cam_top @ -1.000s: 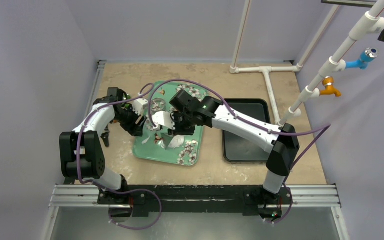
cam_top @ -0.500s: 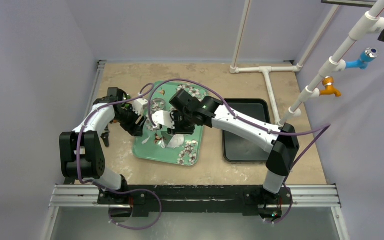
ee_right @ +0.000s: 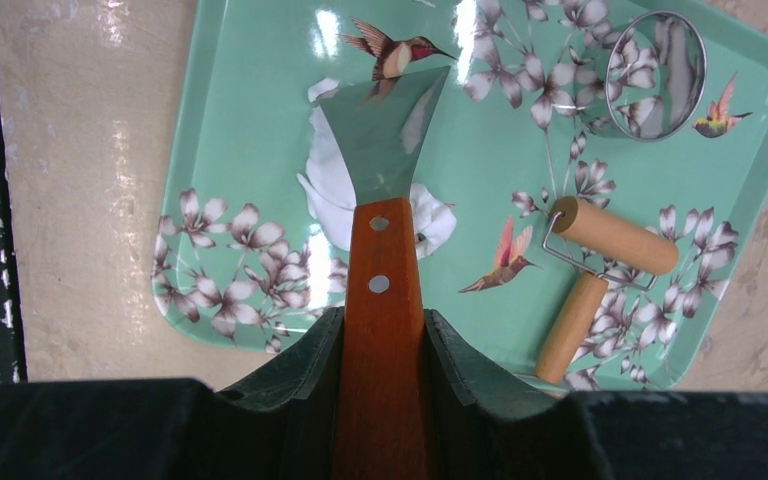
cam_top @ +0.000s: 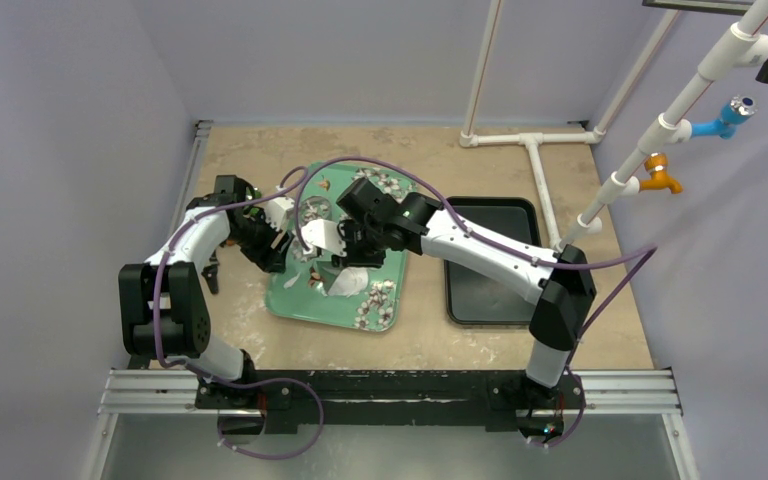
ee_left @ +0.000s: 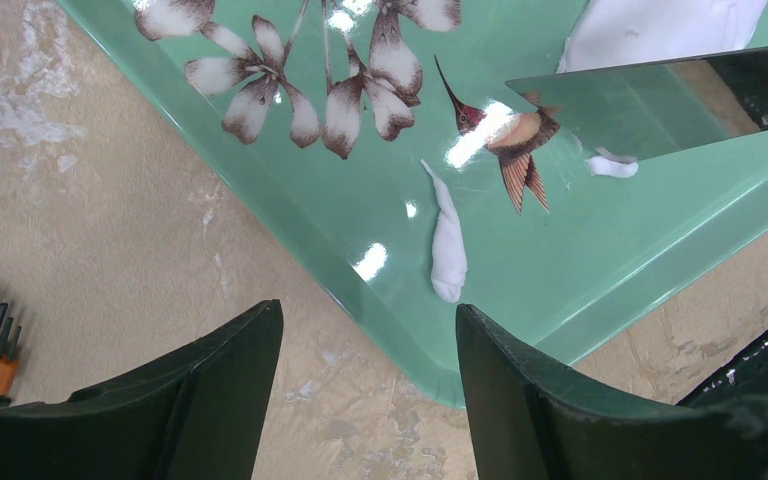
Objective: Roll out the dumpling wrappers from the dough
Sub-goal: Remove the dumpling wrapper from the work surface.
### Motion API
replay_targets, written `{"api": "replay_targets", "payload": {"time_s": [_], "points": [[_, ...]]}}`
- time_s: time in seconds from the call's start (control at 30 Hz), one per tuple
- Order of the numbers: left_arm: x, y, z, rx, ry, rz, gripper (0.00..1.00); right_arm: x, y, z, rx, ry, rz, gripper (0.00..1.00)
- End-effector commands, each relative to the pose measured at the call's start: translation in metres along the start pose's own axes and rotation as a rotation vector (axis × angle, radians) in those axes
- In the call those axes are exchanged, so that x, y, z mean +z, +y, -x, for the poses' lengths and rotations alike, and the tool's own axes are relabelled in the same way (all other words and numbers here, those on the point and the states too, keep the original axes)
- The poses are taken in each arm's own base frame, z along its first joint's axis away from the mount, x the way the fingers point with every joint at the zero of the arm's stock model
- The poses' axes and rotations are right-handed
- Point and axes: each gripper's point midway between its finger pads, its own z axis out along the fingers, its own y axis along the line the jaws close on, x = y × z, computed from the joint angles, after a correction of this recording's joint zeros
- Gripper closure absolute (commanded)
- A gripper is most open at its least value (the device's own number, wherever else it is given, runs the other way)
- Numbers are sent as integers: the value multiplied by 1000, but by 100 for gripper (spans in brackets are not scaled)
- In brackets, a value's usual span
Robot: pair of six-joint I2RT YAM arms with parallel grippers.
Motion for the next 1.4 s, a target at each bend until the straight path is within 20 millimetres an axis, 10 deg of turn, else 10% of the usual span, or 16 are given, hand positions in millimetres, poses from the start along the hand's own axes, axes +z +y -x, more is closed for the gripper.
{"api": "replay_targets", "payload": {"time_s": [0.0,0.8,1.37], "points": [[-1,-4,2,24,-26,-23,36,7,-3,8,9,-39,-3,100],[-3,-4,4,27,-33,-19,36,12,-29,58,36,-202,-104,100],[-16,-4,13,20,-67,-10,36,-32,-62,32,296,-281,-323,100]]}}
